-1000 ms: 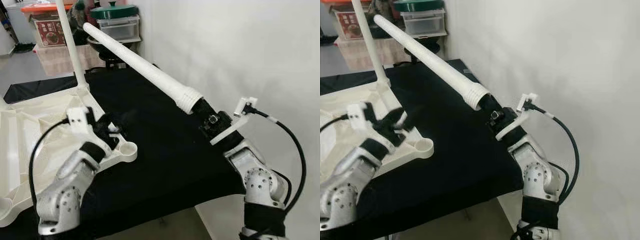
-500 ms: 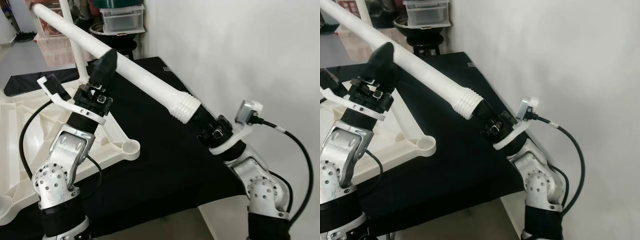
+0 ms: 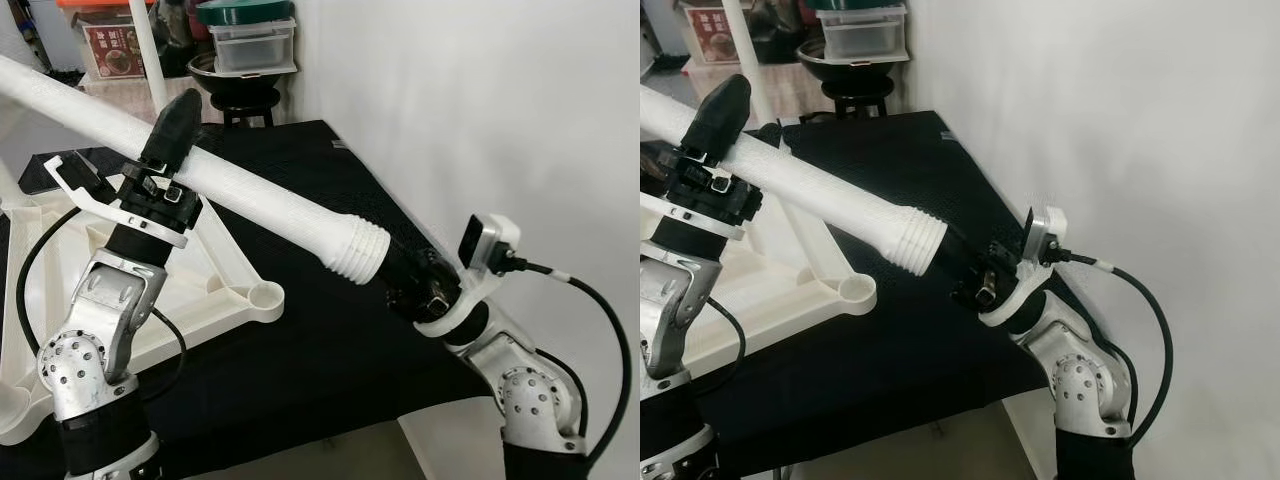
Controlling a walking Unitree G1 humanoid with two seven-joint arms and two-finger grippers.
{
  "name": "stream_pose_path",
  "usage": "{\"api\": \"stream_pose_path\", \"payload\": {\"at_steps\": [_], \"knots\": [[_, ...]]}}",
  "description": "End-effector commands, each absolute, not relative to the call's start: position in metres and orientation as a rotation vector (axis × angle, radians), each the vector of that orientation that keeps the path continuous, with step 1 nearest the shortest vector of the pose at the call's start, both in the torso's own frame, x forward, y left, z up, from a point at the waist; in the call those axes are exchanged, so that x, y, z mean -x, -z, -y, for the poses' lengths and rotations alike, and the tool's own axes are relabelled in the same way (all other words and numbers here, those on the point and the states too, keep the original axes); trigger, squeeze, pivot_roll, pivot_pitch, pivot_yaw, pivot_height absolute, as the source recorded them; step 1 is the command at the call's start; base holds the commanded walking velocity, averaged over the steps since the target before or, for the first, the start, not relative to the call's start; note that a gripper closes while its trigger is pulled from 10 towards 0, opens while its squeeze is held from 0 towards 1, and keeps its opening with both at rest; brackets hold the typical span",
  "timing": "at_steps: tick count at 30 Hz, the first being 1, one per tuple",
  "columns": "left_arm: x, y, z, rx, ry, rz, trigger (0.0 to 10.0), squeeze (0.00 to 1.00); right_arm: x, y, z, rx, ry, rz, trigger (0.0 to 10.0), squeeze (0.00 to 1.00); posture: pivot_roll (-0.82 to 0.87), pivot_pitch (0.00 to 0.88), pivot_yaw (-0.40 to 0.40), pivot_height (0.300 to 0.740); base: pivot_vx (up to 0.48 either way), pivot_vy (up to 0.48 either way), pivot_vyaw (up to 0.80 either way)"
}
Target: Building children table
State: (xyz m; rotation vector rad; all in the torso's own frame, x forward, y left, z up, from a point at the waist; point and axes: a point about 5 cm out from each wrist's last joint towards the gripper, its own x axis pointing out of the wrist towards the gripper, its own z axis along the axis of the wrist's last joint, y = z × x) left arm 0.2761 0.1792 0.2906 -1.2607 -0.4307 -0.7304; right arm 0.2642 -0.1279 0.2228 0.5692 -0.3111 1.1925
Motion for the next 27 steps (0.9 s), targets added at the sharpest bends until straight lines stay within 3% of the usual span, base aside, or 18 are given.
{"api": "stream_pose_path", "payload": {"at_steps": [1,8,19,20,21,25,27], "knots": [[-0.273,-0.289,-0.176,1.231,0.774,0.392,0.0,0.0,-0.262,-0.221,0.125,-0.517,-1.219,0.295,10.0,0.0,-0.03,0.015,-0.007,0.74,0.0,0.0,0.0],[-0.258,-0.297,-0.168,1.209,0.908,0.395,0.0,0.0,-0.268,-0.22,0.13,-0.476,-1.192,0.285,10.0,0.0,-0.03,0.017,-0.01,0.74,0.0,0.0,0.0],[-0.255,-0.306,-0.177,1.207,0.91,0.44,0.0,0.0,-0.278,-0.217,0.135,-0.459,-1.122,0.261,10.0,0.0,-0.03,0.017,-0.012,0.74,0.0,0.0,0.0],[-0.255,-0.308,-0.179,1.206,0.905,0.446,0.0,0.0,-0.28,-0.216,0.136,-0.468,-1.103,0.243,10.0,0.43,-0.03,0.017,-0.012,0.74,0.0,0.0,0.0],[-0.256,-0.309,-0.182,1.201,0.891,0.45,0.0,0.0,-0.282,-0.214,0.137,-0.497,-1.083,0.232,10.0,1.0,-0.03,0.018,-0.01,0.74,0.0,0.0,0.0],[-0.257,-0.309,-0.185,1.192,0.878,0.453,0.0,0.0,-0.284,-0.214,0.138,-0.521,-1.071,0.223,10.0,1.0,-0.03,0.018,-0.01,0.74,0.0,0.0,0.0],[-0.259,-0.315,-0.198,1.175,0.832,0.491,0.0,0.0,-0.283,-0.209,0.14,-0.53,-1.062,0.201,10.0,1.0,-0.03,0.02,-0.014,0.74,0.0,0.0,0.0]]}}
